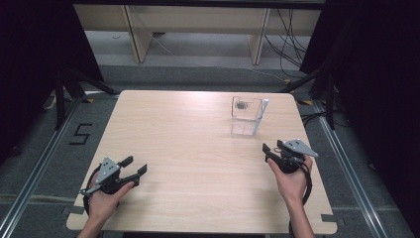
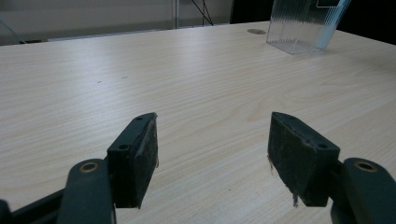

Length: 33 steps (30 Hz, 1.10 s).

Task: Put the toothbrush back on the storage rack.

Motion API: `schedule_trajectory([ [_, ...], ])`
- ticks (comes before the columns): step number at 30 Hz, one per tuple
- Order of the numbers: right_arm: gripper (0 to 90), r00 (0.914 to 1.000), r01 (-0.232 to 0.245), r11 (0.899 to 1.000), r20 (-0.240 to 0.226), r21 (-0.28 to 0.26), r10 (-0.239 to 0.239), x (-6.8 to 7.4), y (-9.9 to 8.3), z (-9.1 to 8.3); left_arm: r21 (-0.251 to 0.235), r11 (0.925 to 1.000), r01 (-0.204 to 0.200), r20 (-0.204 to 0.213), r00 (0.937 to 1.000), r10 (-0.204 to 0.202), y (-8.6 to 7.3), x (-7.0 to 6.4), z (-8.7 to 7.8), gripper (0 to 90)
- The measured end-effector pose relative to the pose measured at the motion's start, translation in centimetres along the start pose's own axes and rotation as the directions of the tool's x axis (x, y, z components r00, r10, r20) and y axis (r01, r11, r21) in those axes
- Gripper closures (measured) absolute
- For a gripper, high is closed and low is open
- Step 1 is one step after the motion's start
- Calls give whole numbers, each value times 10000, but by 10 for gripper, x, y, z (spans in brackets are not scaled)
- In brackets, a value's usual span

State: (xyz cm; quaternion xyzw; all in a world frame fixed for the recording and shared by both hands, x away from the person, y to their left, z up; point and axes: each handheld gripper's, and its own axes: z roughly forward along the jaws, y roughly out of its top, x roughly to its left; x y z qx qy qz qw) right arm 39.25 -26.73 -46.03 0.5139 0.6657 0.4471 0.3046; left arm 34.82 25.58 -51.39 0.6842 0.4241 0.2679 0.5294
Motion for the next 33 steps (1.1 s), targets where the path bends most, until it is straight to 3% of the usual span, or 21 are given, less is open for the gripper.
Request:
schedule_trajectory([
  [2, 414, 10000, 48, 10000, 5, -44, -48, -1, -4, -4, -11, 10000, 4, -9, 10000, -4, 0, 0, 0, 332],
  [3, 414, 9995, -301, 9994, 27, 144, 300, 3, -5, -8, -24, 10000, 5, -9, 10000, -5, 0, 0, 0, 332],
  [7, 412, 10000, 99, 9998, -18, 153, -98, 1, -13, -16, -35, 10000, 27, -54, 10000, -27, -1, 0, 0, 331],
  [10, 409, 10000, 38, 9999, -75, 127, -37, 3, -20, -20, -35, 10000, 48, -97, 9999, -48, -1, 1, -1, 330],
  [12, 408, 9996, -274, 9994, -97, 195, 276, 6, -26, -24, -69, 9999, 76, -134, 9999, -77, -2, 2, -1, 330],
  [13, 408, 10000, 8, 9999, -92, 129, -7, 5, -29, -25, -84, 9999, 82, -122, 9999, -83, -2, 2, -1, 330],
  [16, 407, 9997, -226, 9992, -102, 317, 229, 8, -37, -30, -188, 9998, 108, -105, 9999, -110, -2, 3, -1, 330],
  [22, 409, 9994, -130, 9999, -321, 67, 132, 9, -48, -34, -86, 9999, 107, -187, 9998, -109, -2, 2, -1, 330],
  [23, 409, 9988, -396, 9990, -286, 188, 401, 12, -49, -36, -85, 9999, 117, -201, 9997, -118, -2, 2, -2, 329],
  [25, 409, 9986, -375, 9993, -379, -79, 372, 12, -52, -35, -109, 9999, 108, -205, 9997, -110, -2, 2, -2, 329],
  [26, 409, 9991, -276, 9996, -330, 34, 277, 13, -52, -38, -189, 9998, 106, -157, 9998, -109, -3, 2, -1, 329],
  [28, 409, 9974, -527, 9986, -488, -72, 523, 16, -54, -38, -193, 9997, 114, -171, 9998, -117, -3, 2, -1, 329],
  [29, 409, 9990, -320, 9994, -302, -121, 316, 16, -55, -37, -130, 9999, 101, -218, 9997, -104, -2, 2, -2, 329],
  [33, 409, 9990, -276, 9994, -369, -198, 269, 20, -55, -38, -125, 9998, 129, -247, 9996, -132, -1, 3, -4, 329],
])
